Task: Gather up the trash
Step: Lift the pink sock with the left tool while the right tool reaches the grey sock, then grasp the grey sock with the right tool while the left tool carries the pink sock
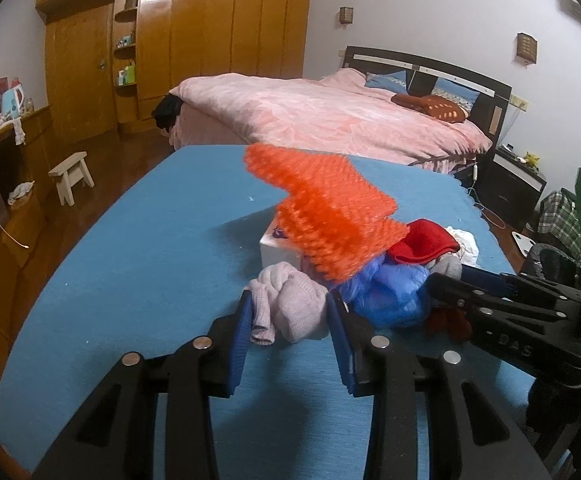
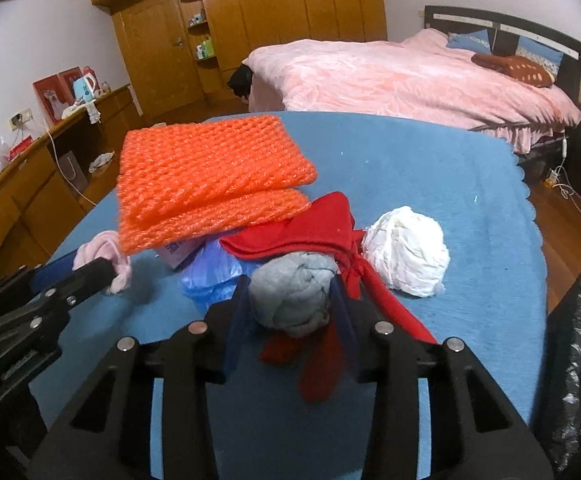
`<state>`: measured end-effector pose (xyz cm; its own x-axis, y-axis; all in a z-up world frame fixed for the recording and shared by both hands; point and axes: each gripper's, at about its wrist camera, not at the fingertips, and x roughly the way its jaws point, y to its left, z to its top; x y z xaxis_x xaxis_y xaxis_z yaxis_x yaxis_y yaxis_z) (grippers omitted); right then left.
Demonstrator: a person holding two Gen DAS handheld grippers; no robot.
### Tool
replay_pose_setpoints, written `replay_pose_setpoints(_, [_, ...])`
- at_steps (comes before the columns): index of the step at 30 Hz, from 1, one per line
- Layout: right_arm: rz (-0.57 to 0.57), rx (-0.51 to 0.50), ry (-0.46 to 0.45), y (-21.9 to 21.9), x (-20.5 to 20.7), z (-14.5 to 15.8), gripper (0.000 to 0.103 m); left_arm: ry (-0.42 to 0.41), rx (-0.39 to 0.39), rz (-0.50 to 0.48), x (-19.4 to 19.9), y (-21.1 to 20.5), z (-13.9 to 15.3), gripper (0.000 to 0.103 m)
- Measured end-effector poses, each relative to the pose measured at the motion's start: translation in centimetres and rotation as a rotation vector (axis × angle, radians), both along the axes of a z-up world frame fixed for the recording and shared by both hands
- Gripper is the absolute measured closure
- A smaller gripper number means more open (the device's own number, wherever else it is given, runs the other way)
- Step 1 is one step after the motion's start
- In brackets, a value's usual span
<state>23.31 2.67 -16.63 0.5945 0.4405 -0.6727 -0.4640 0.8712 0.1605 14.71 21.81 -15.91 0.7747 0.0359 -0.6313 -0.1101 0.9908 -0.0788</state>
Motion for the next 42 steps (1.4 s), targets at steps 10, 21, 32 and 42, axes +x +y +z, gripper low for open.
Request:
replay_pose_setpoints(10, [-0.002,0.025,0.0,-3.3,-2.4,1.3,0.062,-0.012,-0.001,-0.036,-0.6,-2.0,0.8,0.066])
replay_pose_setpoints(21, [-0.076,0.027,0.028,-5.9,-2.7,0.7,0.05,0.004,-0.003,-0.052,-0.6,-3.1,0.4,0.066])
replay_pose_setpoints(32, [-0.071,-0.011,0.042,-4.7,-1.6,-1.0,0.057,0.001,-0.014,-0.057,-0.6,-3.4,0.3,0.066])
replay_pose_setpoints(42, [-0.049,0.019,0.0,-5.8,-2.8,1.1,0.066,-0.027,-0.009,-0.075,-1.0,-4.1,1.6,0.066])
